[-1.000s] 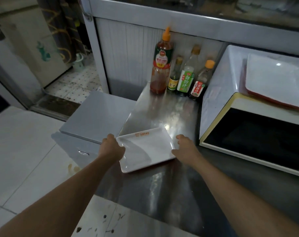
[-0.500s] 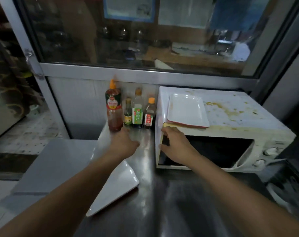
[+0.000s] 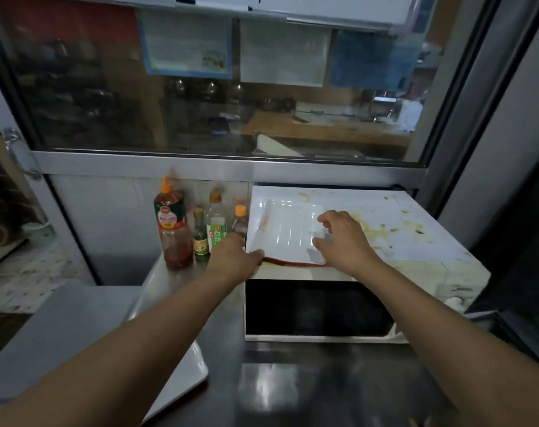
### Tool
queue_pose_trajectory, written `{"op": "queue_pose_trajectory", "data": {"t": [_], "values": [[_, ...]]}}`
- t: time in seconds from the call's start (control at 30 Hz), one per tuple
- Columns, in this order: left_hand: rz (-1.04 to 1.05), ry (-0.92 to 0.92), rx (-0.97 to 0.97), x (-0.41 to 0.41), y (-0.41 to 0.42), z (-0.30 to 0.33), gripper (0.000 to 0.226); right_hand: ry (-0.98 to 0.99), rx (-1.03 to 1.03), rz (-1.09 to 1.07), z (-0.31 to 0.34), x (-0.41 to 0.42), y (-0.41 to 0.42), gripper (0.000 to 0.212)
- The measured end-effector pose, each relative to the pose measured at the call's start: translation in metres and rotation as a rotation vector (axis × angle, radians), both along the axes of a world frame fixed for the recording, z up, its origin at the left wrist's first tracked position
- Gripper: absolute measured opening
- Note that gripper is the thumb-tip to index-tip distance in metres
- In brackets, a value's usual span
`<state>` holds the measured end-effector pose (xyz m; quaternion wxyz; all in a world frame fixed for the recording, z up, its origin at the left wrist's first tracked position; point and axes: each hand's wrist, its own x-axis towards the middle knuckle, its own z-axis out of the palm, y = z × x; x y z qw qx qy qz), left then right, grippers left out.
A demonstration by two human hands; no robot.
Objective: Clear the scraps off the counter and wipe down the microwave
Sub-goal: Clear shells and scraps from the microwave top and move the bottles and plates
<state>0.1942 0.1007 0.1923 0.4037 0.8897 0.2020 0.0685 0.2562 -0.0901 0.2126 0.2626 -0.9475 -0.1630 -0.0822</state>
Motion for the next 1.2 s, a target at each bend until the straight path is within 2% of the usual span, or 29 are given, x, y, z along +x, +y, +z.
{"op": "queue_pose_trajectory", "data": {"t": [0.3,0.5,0.63,0.8,0.9,1.0,1.07,1.2], "values": [[0.113,0.032,-0.071,0.026,-0.005,0.002,0.005,0.033,-0.012,0.069,-0.005,0.077,0.004,0.053],[0.216,0.028,-0.078,0.042,0.018,0.006,0.015,0.048,-0.028,0.069,-0.008,0.111,0.012,0.052],[0.338,-0.039,-0.095,0.048,0.028,0.002,0.013,0.055,-0.042,0.078,-0.013,0.122,0.017,0.051],[0.333,-0.018,-0.272,0.038,0.011,-0.005,0.012,0.096,-0.098,0.072,-0.015,0.127,0.021,0.044],[0.348,0.016,-0.404,0.034,0.003,-0.006,0.022,0.121,-0.127,0.067,-0.014,0.126,0.023,0.036],[0.388,-0.006,-0.468,0.032,0.002,-0.004,0.022,0.17,-0.14,0.048,-0.011,0.123,0.026,0.038],[0.431,-0.025,-0.455,0.029,0.003,-0.003,0.019,0.189,-0.126,0.052,-0.011,0.119,0.027,0.036],[0.492,-0.09,-0.446,0.014,0.016,-0.003,0.009,0.189,0.01,0.101,-0.009,0.106,0.031,0.019]]}}
